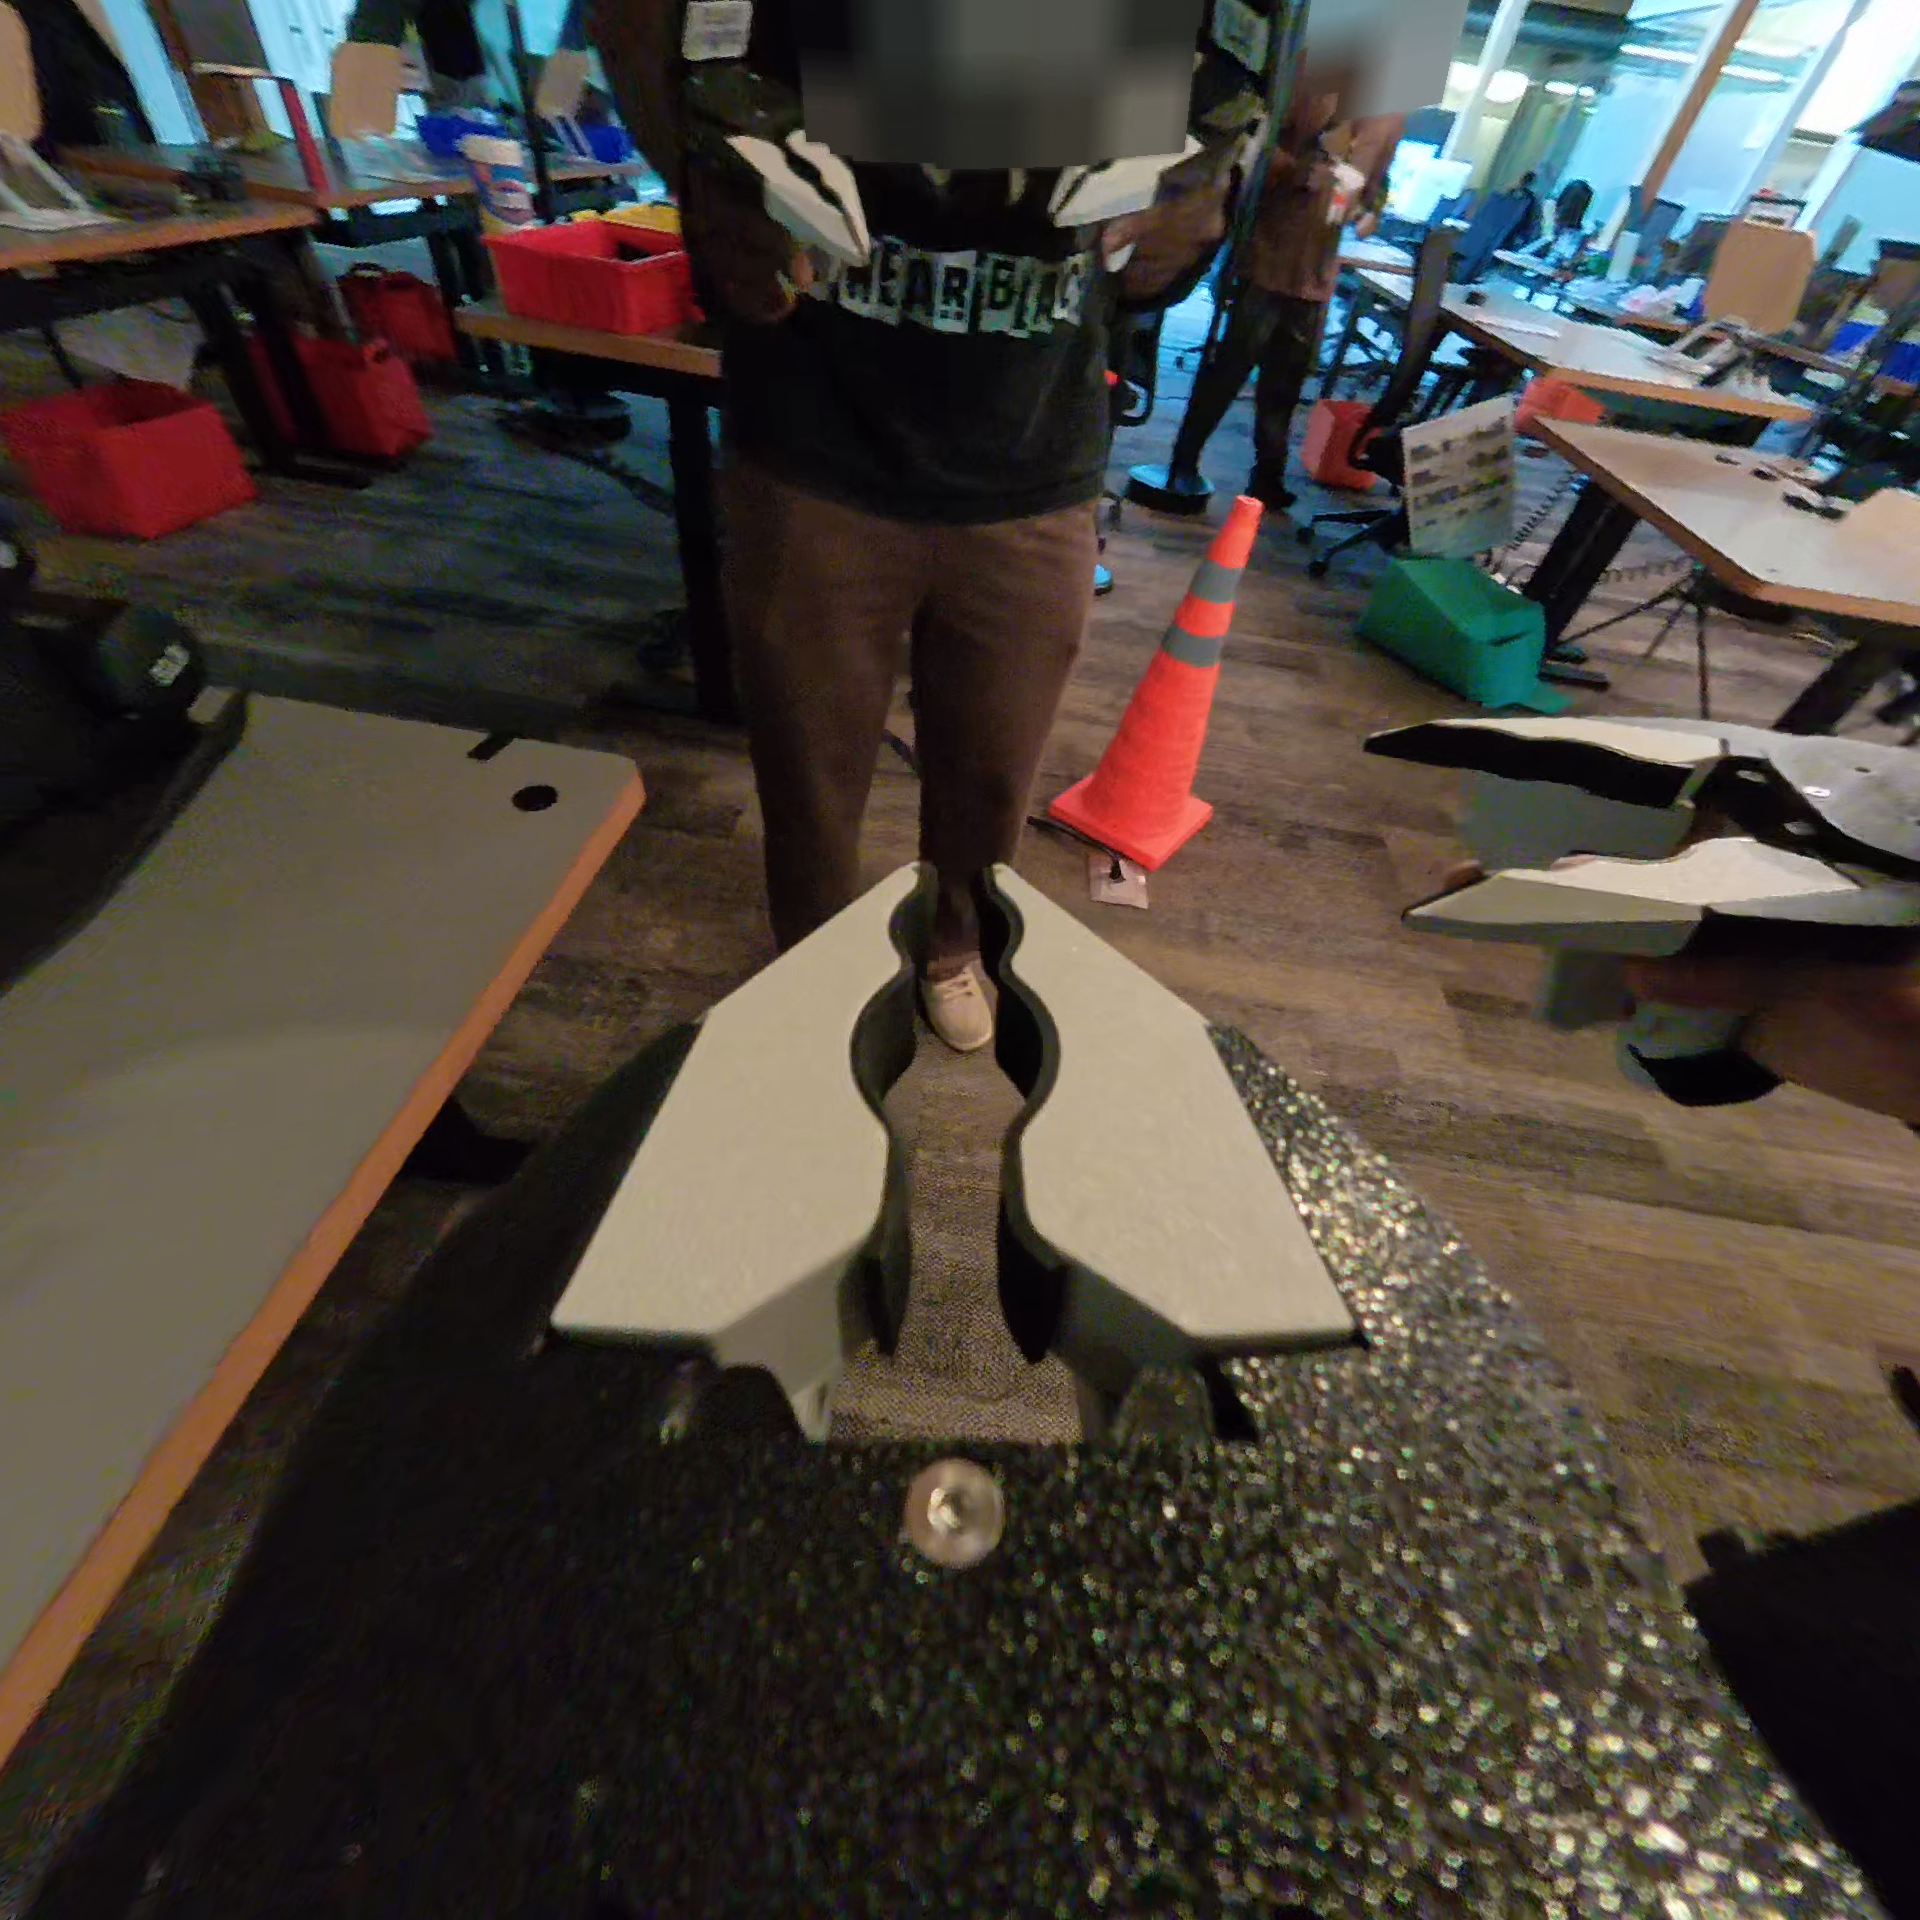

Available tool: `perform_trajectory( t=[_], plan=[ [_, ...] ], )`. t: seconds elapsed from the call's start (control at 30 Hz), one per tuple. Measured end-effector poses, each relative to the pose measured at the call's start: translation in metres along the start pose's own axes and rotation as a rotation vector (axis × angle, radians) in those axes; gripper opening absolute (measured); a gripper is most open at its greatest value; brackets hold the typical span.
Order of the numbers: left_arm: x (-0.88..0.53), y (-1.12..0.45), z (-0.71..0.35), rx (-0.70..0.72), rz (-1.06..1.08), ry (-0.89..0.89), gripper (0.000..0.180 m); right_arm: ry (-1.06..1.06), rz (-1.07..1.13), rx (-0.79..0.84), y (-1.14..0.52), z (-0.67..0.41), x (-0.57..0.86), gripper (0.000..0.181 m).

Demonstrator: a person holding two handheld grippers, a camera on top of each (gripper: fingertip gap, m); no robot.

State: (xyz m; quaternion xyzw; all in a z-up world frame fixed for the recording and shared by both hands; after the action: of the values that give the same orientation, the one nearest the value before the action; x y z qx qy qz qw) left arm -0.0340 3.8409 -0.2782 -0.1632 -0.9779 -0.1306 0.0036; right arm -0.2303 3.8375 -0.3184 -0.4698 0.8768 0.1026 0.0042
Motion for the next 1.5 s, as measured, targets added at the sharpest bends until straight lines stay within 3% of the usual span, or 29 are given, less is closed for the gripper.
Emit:
perform_trajectory(
  t=[0.47,0.77,1.07,1.5],
  plan=[
    [-0.007,-0.195,-0.054,0.012,0.334,-0.047,0.010,-0.007,0.338,-0.079,-0.003,-0.024,0.121,0.106],
    [-0.037,-0.274,-0.093,0.011,0.468,-0.092,0.029,0.078,0.414,-0.039,-0.071,-0.069,0.165,0.059],
    [-0.061,-0.292,-0.077,-0.015,0.455,-0.071,0.031,0.063,0.375,-0.052,-0.117,-0.070,0.196,0.002],
    [-0.062,-0.397,-0.066,-0.099,0.382,-0.032,0.032,0.039,0.260,-0.165,-0.158,-0.038,0.304,0.000]
  ],
)
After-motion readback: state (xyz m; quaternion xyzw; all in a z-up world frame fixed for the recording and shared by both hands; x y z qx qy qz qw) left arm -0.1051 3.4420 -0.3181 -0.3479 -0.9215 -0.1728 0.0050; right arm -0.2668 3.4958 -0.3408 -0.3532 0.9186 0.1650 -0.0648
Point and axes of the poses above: each gripper's, where its closed fingertips meet, y back along the fingers, z out of its underside, x = y × z across the jaws, the point moved 2 cm from there along y, back along the fingers, and after that the axes turned 14 degrees about -z, right-handed, at the moved point
